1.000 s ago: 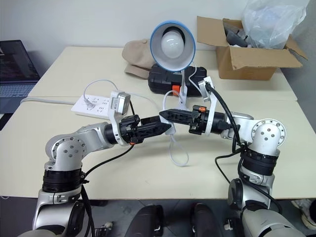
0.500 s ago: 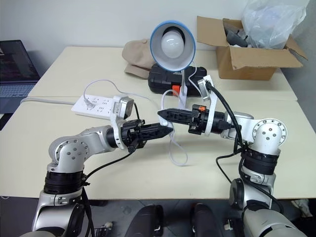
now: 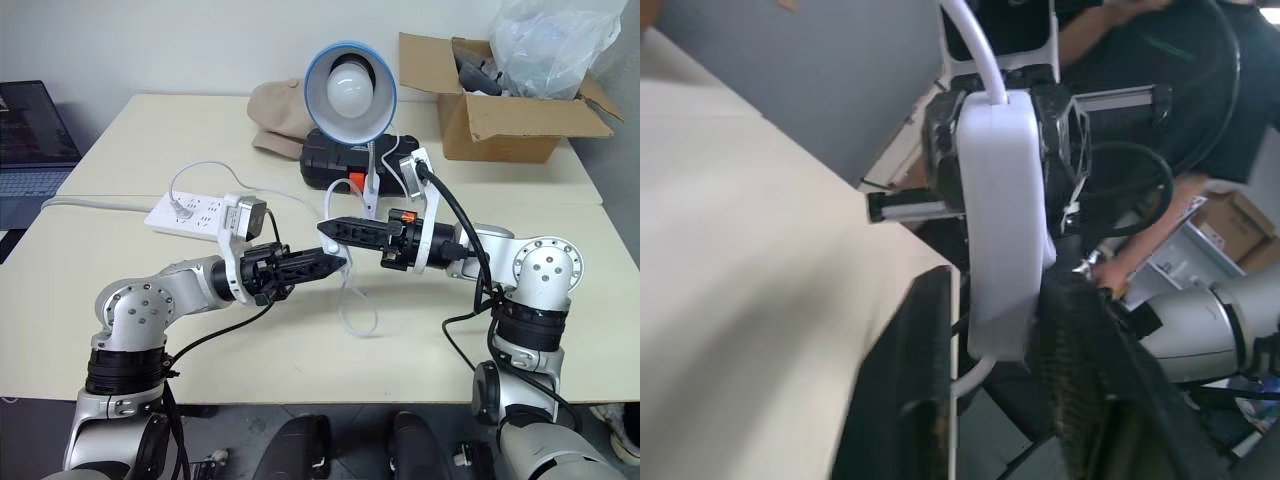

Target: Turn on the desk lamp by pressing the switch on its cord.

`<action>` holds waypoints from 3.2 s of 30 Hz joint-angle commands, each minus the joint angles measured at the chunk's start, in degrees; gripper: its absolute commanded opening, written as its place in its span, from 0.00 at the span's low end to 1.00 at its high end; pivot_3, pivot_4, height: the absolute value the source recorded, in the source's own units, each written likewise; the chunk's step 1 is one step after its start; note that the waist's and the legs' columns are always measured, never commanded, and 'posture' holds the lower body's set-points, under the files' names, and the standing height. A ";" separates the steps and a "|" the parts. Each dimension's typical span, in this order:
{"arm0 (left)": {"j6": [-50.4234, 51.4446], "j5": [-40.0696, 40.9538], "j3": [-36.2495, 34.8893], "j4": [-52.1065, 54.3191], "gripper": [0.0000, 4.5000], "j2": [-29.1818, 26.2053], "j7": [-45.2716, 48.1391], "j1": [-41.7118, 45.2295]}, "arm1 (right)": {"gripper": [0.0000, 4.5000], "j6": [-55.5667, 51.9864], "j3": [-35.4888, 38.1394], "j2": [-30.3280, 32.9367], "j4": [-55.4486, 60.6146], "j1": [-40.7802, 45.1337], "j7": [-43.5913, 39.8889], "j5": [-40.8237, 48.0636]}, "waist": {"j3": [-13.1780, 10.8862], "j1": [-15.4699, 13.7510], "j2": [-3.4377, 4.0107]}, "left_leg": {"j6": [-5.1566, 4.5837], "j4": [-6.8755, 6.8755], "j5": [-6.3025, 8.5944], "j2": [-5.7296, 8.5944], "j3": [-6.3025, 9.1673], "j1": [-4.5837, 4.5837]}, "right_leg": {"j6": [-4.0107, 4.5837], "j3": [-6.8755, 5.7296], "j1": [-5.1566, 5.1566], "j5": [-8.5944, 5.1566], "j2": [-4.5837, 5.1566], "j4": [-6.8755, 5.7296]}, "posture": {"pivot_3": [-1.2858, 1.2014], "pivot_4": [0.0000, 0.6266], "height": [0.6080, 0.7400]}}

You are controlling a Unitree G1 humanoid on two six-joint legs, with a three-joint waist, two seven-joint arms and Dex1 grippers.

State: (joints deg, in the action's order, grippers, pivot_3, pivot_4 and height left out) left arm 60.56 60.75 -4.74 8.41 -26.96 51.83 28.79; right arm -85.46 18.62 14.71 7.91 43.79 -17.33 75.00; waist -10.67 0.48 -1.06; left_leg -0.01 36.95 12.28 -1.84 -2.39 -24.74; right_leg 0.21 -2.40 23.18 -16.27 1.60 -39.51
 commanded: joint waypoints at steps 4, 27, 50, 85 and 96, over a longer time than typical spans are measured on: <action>1.52 2.95 -0.60 2.35 0.44 -0.09 0.58 -0.37 | 0.09 1.81 -1.55 1.58 -0.03 0.78 -0.69 2.81 | 0.00 -0.03 0.00 | 0.00 0.00 0.00 -0.01 0.00 -0.01 | 0.00 0.00 0.00 0.00 -0.02 0.02 | 0.52 0.24 1.00; 2.30 5.25 -0.45 1.54 0.30 3.26 -2.03 0.43 | 0.09 4.33 -6.62 5.79 0.91 0.88 -2.45 5.65 | 0.00 -0.05 0.00 | 0.00 0.00 0.00 -0.03 0.01 -0.03 | -0.03 0.01 0.00 0.01 -0.17 0.08 | 0.52 0.24 1.00; 1.42 4.37 0.29 1.32 0.29 2.10 0.44 -0.15 | 0.09 7.32 -7.67 6.71 0.16 0.54 0.23 8.44 | 0.00 -0.06 -0.01 | 0.00 -0.01 0.00 -0.04 0.01 -0.04 | -0.03 0.02 0.00 0.01 -0.21 0.11 | 0.52 0.24 1.00; -18.52 -18.47 6.18 20.05 1.00 -16.76 6.11 -15.40 | 0.09 16.82 -9.24 -0.77 -15.43 -4.68 14.35 -21.58 | 0.00 -0.31 -0.01 | 0.01 -0.08 0.00 -0.67 -0.58 -0.04 | -0.04 0.29 0.10 0.07 -0.45 0.50 | 0.52 0.24 1.00; -23.81 -23.86 4.41 13.78 1.00 -16.52 4.90 -11.45 | 0.74 17.71 -12.13 6.67 -4.20 -5.95 3.38 -24.50 | 0.00 -0.38 0.00 | 0.01 -0.08 0.01 -0.72 -0.65 -0.04 | -0.07 0.32 0.13 0.07 -0.48 0.50 | 0.52 0.24 1.00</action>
State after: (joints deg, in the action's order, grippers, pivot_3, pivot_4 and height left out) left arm 38.38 37.85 1.78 23.16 -43.46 57.68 15.98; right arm -68.87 7.03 19.73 0.04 38.12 -10.73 50.72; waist -10.67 0.10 -1.06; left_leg -0.01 36.87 12.28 -2.55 -3.04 -24.77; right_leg 0.13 -2.08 23.31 -16.20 1.12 -39.00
